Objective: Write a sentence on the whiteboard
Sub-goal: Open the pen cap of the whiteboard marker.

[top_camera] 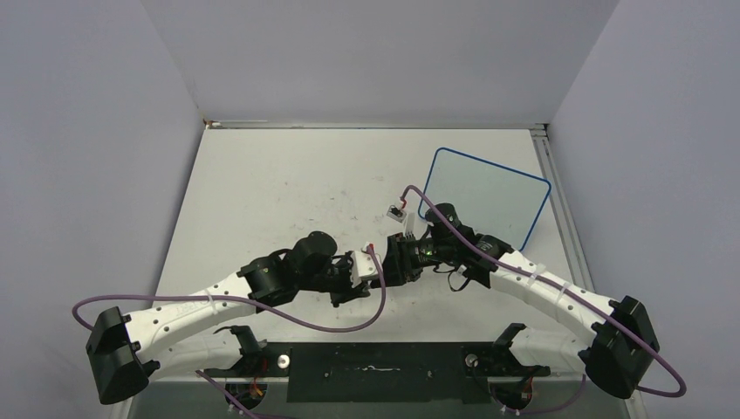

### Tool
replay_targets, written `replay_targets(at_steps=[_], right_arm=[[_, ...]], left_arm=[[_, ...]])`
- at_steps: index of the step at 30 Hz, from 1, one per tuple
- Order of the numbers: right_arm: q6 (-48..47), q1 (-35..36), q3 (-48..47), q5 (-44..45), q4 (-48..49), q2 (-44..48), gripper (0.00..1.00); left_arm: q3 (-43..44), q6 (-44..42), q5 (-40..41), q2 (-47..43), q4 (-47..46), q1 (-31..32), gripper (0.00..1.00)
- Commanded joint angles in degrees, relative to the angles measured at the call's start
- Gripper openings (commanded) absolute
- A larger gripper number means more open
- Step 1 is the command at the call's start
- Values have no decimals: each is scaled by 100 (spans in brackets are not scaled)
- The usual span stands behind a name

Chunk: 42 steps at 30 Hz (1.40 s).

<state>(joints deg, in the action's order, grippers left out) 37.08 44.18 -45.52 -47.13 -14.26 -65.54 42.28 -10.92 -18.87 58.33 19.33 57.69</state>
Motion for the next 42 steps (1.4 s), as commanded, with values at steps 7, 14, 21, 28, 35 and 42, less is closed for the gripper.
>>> replay_targets(at_steps=[7, 14, 21, 28, 35, 42], right_arm=[[256, 39, 231, -391, 663, 246, 23], [221, 51, 272, -404, 670, 288, 5], [1, 46, 187, -208, 480, 493, 5], [-1007, -923, -434, -768, -817, 787, 5], [-2682, -2376, -1645, -1478, -2897, 618, 5], [-2662, -2397, -1887, 455, -3018, 649, 5]], left_arm=[[325, 81, -97, 30, -255, -140, 0], [331, 107, -175, 47, -272, -232, 0], [312, 34, 38, 31, -213, -274, 0], [159, -177, 557, -212, -159, -228, 0], [59, -231, 1065, -409, -166, -303, 0], [164, 93, 854, -257, -324, -699, 0]])
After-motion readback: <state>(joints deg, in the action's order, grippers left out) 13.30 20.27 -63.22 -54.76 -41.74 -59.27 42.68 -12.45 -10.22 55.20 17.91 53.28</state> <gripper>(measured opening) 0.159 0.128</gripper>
